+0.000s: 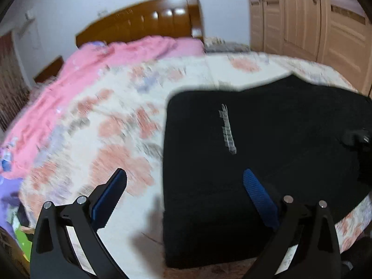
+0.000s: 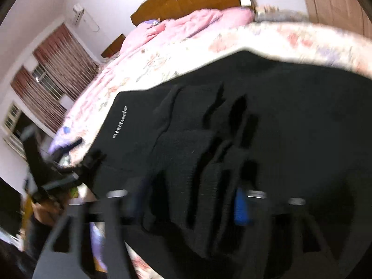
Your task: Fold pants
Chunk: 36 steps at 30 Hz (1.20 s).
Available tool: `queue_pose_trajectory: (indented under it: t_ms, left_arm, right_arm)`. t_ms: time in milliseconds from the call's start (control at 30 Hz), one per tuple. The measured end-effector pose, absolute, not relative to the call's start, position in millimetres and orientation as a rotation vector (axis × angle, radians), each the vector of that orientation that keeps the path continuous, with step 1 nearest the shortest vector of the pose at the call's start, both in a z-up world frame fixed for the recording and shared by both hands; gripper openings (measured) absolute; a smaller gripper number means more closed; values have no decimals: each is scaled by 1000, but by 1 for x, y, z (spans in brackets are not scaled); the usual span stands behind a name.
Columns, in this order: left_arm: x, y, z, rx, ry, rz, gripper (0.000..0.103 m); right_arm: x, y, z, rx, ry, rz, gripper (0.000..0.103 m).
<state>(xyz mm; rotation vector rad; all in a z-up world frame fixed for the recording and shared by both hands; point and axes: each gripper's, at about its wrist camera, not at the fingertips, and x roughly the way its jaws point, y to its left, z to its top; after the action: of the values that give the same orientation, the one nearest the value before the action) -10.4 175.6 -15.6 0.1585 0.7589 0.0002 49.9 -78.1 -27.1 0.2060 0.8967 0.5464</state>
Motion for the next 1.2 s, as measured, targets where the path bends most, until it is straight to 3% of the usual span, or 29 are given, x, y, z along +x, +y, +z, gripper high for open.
queue_pose_trajectory:
  t_ms: [133,200,367,500,900,1000,1100,1200]
  left_arm:
    - [-2,171,18,64,701,-85,100]
    - [18,158,23,29,718,-143,100]
    - [78,110,2,68,824,-230,100]
    - [101,109,-39,94,921,-185,99]
    - [110,124,-43,53,941,-127,101]
    - [105,123,-28,56,934,-82,100]
    - [111,123,-14,61,894,-103,101]
    - [133,125,-28,94,933,-62,102]
  right_arm:
    - [44,-81,-1,33,768,529,83]
    - [46,-65,1,-41,753,581,74]
    - [45,-17,-14,-172,782,677,66]
    - [49,-15,-36,-168,835,692,67]
    - [52,-23,-41,-93,836,707,68]
    - [54,-19,-25,-127,887,675,68]
    - [62,-18,-8,-216,818,614,70]
    - [92,-18,-11,-198,852,586,70]
